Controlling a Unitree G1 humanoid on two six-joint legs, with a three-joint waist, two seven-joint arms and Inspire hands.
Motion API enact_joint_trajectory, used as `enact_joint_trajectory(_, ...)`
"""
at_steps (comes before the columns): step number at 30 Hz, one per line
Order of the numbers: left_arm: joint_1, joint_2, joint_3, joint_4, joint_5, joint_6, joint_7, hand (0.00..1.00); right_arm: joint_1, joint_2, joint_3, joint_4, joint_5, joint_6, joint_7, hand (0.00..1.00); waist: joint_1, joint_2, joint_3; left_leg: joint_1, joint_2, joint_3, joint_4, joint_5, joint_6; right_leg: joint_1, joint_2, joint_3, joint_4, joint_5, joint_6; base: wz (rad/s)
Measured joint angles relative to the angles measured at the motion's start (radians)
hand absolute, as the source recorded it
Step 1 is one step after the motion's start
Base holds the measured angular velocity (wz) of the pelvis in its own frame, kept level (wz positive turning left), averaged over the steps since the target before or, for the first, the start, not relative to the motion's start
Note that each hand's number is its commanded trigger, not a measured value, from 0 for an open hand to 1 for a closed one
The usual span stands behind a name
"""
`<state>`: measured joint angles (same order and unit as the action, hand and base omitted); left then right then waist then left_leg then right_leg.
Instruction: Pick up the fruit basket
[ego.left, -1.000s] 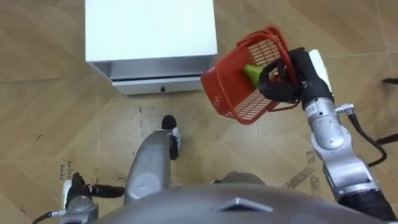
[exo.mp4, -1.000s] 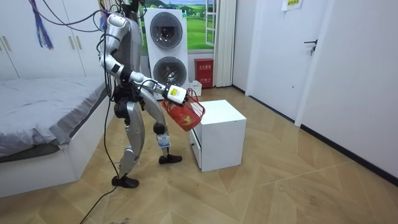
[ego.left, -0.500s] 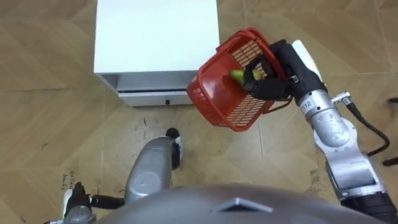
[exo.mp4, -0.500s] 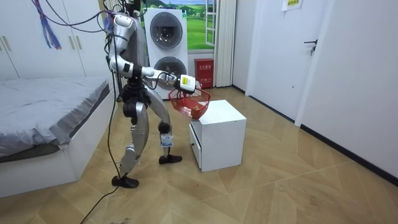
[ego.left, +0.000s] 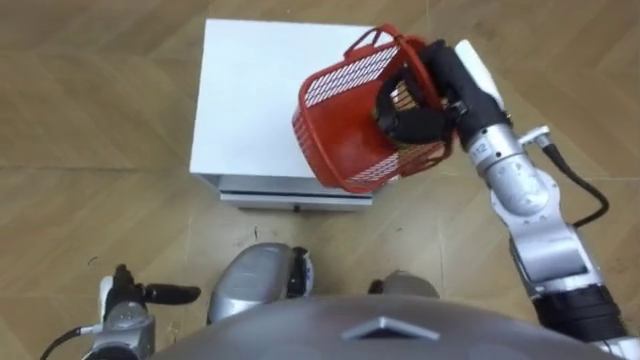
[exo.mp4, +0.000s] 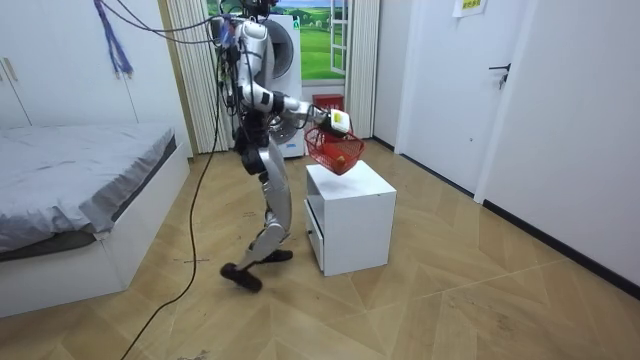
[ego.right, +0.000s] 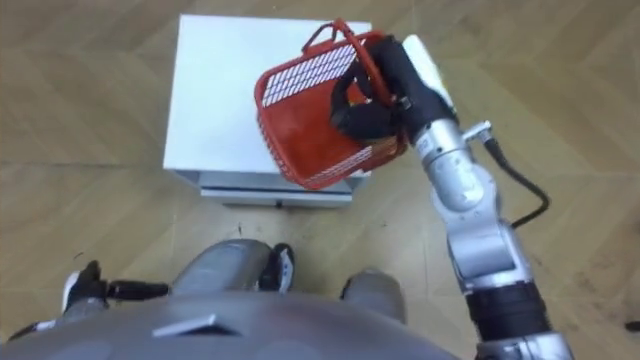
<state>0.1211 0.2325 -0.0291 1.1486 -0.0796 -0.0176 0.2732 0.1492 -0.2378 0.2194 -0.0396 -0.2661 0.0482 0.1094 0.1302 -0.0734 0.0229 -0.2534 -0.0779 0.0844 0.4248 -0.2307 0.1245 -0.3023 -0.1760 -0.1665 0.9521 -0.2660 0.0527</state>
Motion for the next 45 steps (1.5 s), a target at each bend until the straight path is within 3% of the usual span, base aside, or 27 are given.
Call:
enact_joint_trajectory(2, 0.0, -0.001, -0.019, 0.006, 0.005, -0.011, 0.0, 0.0, -0.002, 0.004, 0.02, 0.011, -0.001, 0.008, 0.003, 1.0, 0.005, 0.003, 0.0012, 0.036, 0.0, -0.013, -0.029, 0.0, -0.001, -0.024, 0.014, -0.001, -0.145, -0.005, -0.003, 0.28)
enact_joint_trajectory(3, 0.0, -0.003, -0.029, 0.011, 0.005, -0.011, 0.0, 0.0, -0.01, 0.004, 0.027, 0.021, 0.0, 0.008, 0.003, 1.0, 0.006, -0.001, -0.0019, 0.046, -0.001, -0.018, -0.034, -0.002, -0.003, -0.025, 0.019, -0.002, -0.276, 0.003, -0.008, 0.23)
enact_joint_trajectory(4, 0.005, -0.003, -0.038, 0.011, 0.005, -0.01, 0.001, 0.0, -0.02, 0.003, 0.033, 0.03, 0.004, 0.008, 0.0, 1.0, 0.011, -0.006, -0.005, 0.053, -0.005, -0.028, -0.034, -0.006, -0.01, -0.016, 0.027, -0.005, -0.417, 0.05, -0.015, 0.23)
enact_joint_trajectory(5, 0.006, -0.005, -0.038, 0.011, 0.006, -0.01, 0.001, 0.0, -0.023, 0.001, 0.035, 0.033, 0.007, 0.008, -0.001, 1.0, 0.014, -0.007, -0.0056, 0.054, -0.005, -0.032, -0.032, -0.01, -0.013, -0.009, 0.034, -0.009, -0.469, 0.072, -0.022, 0.19)
enact_joint_trajectory(7, 0.028, -0.011, -0.033, 0.005, 0.011, -0.005, 0.0, 0.0, -0.042, -0.003, 0.044, 0.07, 0.025, 0.009, -0.002, 1.0, 0.023, 0.016, -0.0131, 0.06, 0.027, -0.042, -0.041, -0.018, -0.026, 0.047, 0.065, -0.048, -0.558, 0.103, -0.036, 0.11)
enact_joint_trajectory(12, 0.061, -0.006, -0.023, -0.013, 0.037, 0.028, -0.003, 0.0, -0.058, -0.002, 0.05, 0.125, 0.022, 0.012, -0.004, 1.0, 0.034, 0.006, -0.0151, 0.076, 0.04, -0.059, -0.087, -0.017, -0.036, 0.079, 0.083, -0.083, -0.61, 0.108, -0.04, 0.15)
enact_joint_trajectory(16, 0.067, -0.004, -0.023, -0.029, 0.044, 0.038, -0.007, 0.0, -0.074, 0.0, 0.097, 0.199, 0.022, 0.019, -0.004, 1.0, 0.045, -0.016, -0.0024, 0.071, 0.041, -0.062, -0.106, -0.018, -0.037, 0.073, 0.088, -0.086, -0.612, 0.108, -0.04, 0.03)
enact_joint_trajectory(22, 0.061, 0.002, -0.024, -0.024, 0.052, 0.04, -0.018, 0.0, -0.095, 0.007, 0.136, 0.309, 0.021, 0.019, -0.006, 1.0, 0.044, -0.027, -0.0028, 0.042, 0.042, -0.083, -0.101, -0.018, -0.037, 0.072, 0.092, -0.111, -0.646, 0.119, -0.037, 0.07)
enact_joint_trajectory(23, 0.061, 0.002, -0.024, -0.024, 0.052, 0.04, -0.018, 0.0, -0.096, 0.007, 0.14, 0.318, 0.02, 0.019, -0.007, 0.13, 0.045, -0.026, -0.0026, 0.04, 0.042, -0.087, -0.1, -0.018, -0.037, 0.071, 0.092, -0.112, -0.646, 0.119, -0.037, 0.17)
enact_joint_trajectory(24, 0.063, 0.002, -0.026, -0.022, 0.054, 0.041, -0.018, 0.0, -0.099, 0.007, 0.151, 0.336, 0.013, 0.019, -0.007, 0.0, 0.047, -0.025, -0.002, 0.037, 0.042, -0.092, -0.1, -0.018, -0.037, 0.071, 0.092, -0.119, -0.647, 0.119, -0.037, 0.17)
enact_joint_trajectory(38, 0.066, -0.01, -0.046, -0.019, 0.075, 0.095, -0.019, 0.0, -0.1, 0.032, 0.173, 0.394, 0.0, 0.017, 0.003, 0.0, 0.058, -0.018, -0.0033, 0.01, 0.038, -0.125, -0.107, -0.018, -0.037, 0.071, 0.091, -0.166, -0.68, 0.121, -0.035, 0.08)
enact_joint_trajectory(45, 0.066, -0.012, -0.049, -0.019, 0.099, 0.107, -0.022, 0.0, -0.099, 0.05, 0.172, 0.419, 0.003, 0.017, 0.003, 0.0, 0.048, -0.027, -0.0101, 0.006, 0.038, -0.127, -0.1, -0.018, -0.037, 0.072, 0.089, -0.172, -0.681, 0.121, -0.035, 0.03)
